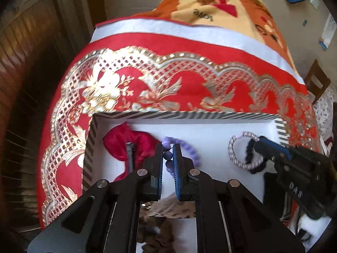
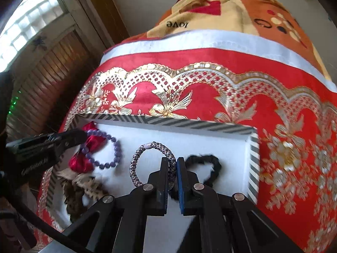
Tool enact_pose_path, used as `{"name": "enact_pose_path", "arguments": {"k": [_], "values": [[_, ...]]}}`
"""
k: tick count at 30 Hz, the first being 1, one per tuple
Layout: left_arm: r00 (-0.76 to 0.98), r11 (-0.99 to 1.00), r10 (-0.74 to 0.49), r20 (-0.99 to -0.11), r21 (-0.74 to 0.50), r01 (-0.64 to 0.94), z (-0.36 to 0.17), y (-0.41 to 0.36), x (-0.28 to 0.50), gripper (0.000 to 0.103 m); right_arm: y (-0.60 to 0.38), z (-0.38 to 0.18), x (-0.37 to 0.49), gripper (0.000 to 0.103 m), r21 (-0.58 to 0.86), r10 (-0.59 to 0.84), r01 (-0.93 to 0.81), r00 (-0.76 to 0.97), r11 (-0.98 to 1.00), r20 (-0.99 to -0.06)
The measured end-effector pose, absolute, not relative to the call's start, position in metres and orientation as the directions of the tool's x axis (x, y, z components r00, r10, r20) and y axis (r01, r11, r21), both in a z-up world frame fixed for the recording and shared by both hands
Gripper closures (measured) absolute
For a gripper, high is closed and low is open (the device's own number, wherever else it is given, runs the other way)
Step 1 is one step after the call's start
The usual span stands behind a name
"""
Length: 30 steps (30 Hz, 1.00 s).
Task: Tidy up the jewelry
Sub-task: 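Open both tools to drop the bracelets in the box, then lift away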
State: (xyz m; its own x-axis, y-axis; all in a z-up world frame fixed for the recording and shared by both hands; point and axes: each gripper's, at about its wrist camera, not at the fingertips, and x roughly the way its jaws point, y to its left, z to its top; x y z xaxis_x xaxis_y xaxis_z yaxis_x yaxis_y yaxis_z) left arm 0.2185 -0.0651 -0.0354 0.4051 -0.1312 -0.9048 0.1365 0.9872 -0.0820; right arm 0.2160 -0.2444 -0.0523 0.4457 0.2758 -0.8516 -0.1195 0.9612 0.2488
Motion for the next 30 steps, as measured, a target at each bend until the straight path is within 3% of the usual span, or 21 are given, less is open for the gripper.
{"name": "enact_pose_path", "arguments": {"k": [10,12,13,14,16,25,30], "values": [[0.399,0.992,-0.118,-0.909,-0.086,0.098,-0.052,-0.056,0.222,0.092,-0.234,-0.079,0.246,0.096,0.231,0.256,-0.109,0.414,0.967,-0.874],[0.396,0.991,-0.127,-0.909,-0.096,0.097,-0.053,-0.055,0.221,0.079,-0.235,-0.079,0.246,0.096,0.235,0.26,-0.112,0.41,0.966,-0.874],[0.396,0.99,-0.131,-0.909,-0.103,0.092,-0.054,-0.055,0.221,0.068,-0.236,-0.079,0.246,0.093,0.232,0.257,-0.111,0.409,0.966,-0.876],[0.397,0.99,-0.137,-0.908,-0.111,0.087,-0.054,-0.054,0.22,0.065,-0.238,-0.077,0.245,0.087,0.235,0.26,-0.109,0.41,0.966,-0.874],[0.399,0.99,-0.141,-0.906,-0.118,0.082,-0.053,-0.053,0.218,0.065,-0.239,-0.074,0.24,0.081,0.255,0.278,-0.111,0.417,0.961,-0.865],[0.454,0.993,-0.107,-0.885,-0.071,0.095,-0.03,-0.057,0.184,0.065,-0.251,-0.037,0.184,0.081,0.279,0.291,-0.099,0.487,0.955,-0.823],[0.488,0.993,-0.088,-0.869,-0.036,0.115,-0.015,-0.061,0.145,0.065,-0.261,-0.021,0.132,0.074,0.282,0.284,-0.084,0.517,0.956,-0.808]]}}
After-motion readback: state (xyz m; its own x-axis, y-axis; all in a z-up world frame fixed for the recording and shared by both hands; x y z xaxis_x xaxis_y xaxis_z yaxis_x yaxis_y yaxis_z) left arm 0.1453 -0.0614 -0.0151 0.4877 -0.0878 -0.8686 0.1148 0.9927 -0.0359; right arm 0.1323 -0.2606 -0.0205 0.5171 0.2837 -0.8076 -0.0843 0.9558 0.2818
